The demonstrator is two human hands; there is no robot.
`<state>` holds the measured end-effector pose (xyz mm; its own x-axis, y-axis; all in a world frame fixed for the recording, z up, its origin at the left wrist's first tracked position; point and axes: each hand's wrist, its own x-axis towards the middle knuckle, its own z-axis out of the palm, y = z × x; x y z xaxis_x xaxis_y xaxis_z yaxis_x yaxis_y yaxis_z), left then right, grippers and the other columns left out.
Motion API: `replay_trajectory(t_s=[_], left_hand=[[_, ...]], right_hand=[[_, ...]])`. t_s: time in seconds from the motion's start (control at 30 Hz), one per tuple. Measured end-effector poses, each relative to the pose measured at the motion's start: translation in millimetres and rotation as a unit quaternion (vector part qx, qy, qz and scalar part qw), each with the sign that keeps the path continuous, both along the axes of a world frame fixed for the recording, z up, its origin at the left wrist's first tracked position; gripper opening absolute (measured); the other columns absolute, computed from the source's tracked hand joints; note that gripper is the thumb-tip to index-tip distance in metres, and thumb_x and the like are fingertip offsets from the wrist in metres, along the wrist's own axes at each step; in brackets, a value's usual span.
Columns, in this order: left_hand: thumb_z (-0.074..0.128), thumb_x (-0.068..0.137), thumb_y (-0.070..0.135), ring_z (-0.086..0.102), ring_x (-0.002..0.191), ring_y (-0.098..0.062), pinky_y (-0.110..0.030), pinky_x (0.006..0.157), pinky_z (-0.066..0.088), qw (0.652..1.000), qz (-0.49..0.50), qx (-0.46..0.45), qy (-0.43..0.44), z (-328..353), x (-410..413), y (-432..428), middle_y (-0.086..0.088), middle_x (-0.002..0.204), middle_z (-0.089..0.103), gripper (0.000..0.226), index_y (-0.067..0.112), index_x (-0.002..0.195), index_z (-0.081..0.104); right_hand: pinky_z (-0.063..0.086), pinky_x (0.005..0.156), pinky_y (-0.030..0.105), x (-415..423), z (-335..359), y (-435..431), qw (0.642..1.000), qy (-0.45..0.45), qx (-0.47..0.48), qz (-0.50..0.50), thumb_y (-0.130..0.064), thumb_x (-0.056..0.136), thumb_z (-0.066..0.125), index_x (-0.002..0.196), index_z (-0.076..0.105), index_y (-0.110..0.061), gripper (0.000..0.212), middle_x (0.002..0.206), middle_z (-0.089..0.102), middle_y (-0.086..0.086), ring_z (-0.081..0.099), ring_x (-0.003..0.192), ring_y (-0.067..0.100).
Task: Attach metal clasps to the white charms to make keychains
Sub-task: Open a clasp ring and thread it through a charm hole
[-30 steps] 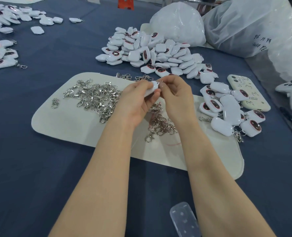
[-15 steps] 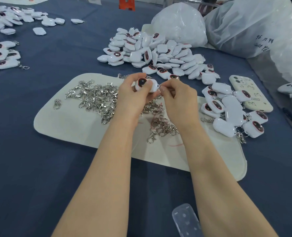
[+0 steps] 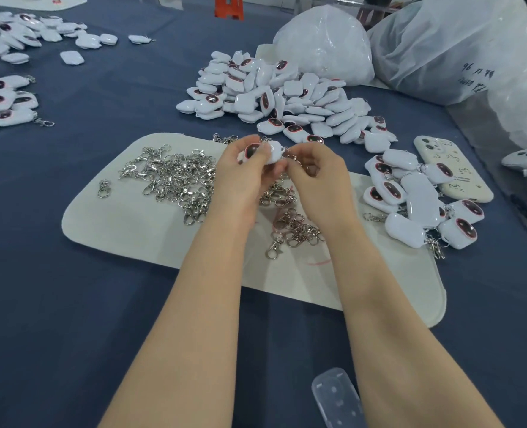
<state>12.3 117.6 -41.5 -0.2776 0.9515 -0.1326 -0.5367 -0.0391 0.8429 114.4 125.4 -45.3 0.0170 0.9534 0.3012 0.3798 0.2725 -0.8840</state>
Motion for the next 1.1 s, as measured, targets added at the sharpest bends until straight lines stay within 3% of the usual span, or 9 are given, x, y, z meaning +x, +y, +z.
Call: replay_trajectory(t_s=[0.13,0.3,0.43,0.57,0.67,0.77,0.83,0.93,1.1], left_hand=[[0.056,0.092,0.001,0.066,0.055,-0.01,-0.013,0.05,0.051,0.986,-0.057,-0.033,-0.154,2,-5,-1,-0.011,0.079,0.064,0.002,0.001,0.093,0.057],[0.057,0.091,0.003,0.067,0.055,-0.009,-0.013,0.049,0.05,0.985,-0.083,-0.047,-0.144,2,-4,-3,-0.008,0.069,0.068,0.002,0.002,0.092,0.059],[0.056,0.092,0.002,0.065,0.053,-0.011,-0.017,0.052,0.052,0.998,-0.036,-0.032,-0.035,1,-3,-3,-0.007,0.085,0.062,0.013,0.014,0.099,0.056],[0.054,0.092,0.004,0.064,0.063,-0.013,-0.017,0.056,0.051,0.979,0.016,0.038,0.199,1,0,-4,-0.01,0.108,0.06,0.024,0.026,0.101,0.054],[0.055,0.091,0.005,0.062,0.074,-0.015,-0.026,0.067,0.056,0.945,0.025,0.09,0.314,0,1,-5,0.002,0.1,0.06,0.03,0.032,0.101,0.054],[0.056,0.09,0.005,0.06,0.071,-0.013,-0.033,0.075,0.057,0.936,0.03,0.098,0.335,0,1,-6,0.011,0.092,0.058,0.03,0.034,0.1,0.055],[0.055,0.091,0.005,0.062,0.061,-0.008,-0.023,0.063,0.054,0.954,0.039,0.084,0.285,0,3,-5,-0.001,0.102,0.059,0.025,0.028,0.1,0.055],[0.055,0.093,0.005,0.063,0.054,-0.009,-0.017,0.056,0.052,0.997,0.022,0.011,0.073,1,3,-2,-0.012,0.1,0.059,0.014,0.017,0.098,0.055],[0.056,0.092,0.003,0.065,0.051,-0.008,-0.014,0.047,0.05,0.984,-0.042,-0.069,-0.161,0,-3,0,-0.009,0.075,0.063,0.002,0.003,0.089,0.057]], right_hand=[[0.049,0.077,0.019,-1,1,-1,0.998,0.04,0.039,-0.015,-0.011,0.09,0.06,0.083,0.06,-0.022,0.014,0.078,0.062,-0.013,0.058,0.075,0.004],[0.045,0.073,0.019,-1,0,-3,0.996,0.008,0.085,-0.024,-0.008,0.093,0.054,0.086,0.056,-0.018,0.012,0.076,0.059,-0.013,0.055,0.073,0.006],[0.037,0.066,0.008,4,-1,-1,0.99,-0.078,0.115,-0.015,-0.007,0.093,0.053,0.09,0.061,-0.007,0.009,0.075,0.058,-0.005,0.05,0.073,0.009],[0.032,0.062,0.008,8,1,2,0.984,-0.147,0.103,-0.006,-0.007,0.092,0.053,0.091,0.063,-0.006,0.01,0.07,0.051,-0.011,0.043,0.064,0.009],[0.03,0.063,0.019,10,1,3,0.979,-0.179,0.095,0.007,-0.007,0.093,0.052,0.091,0.063,-0.004,0.012,0.071,0.053,-0.005,0.045,0.067,0.015],[0.031,0.059,0.017,11,0,3,0.979,-0.181,0.088,0.015,-0.008,0.093,0.051,0.091,0.063,-0.004,0.012,0.069,0.054,-0.004,0.046,0.066,0.011],[0.035,0.061,0.007,9,0,2,0.989,-0.132,0.073,0.01,-0.008,0.093,0.052,0.091,0.062,-0.008,0.01,0.069,0.054,-0.012,0.049,0.067,0.002],[0.038,0.069,0.004,4,-1,0,0.998,-0.045,0.034,0.013,-0.01,0.091,0.056,0.091,0.059,-0.018,0.009,0.077,0.059,-0.017,0.054,0.072,-0.009],[0.04,0.069,0.011,-2,-2,0,0.999,0.013,0.038,-0.004,-0.011,0.089,0.061,0.091,0.064,-0.017,0.007,0.079,0.062,-0.014,0.054,0.068,-0.002]])
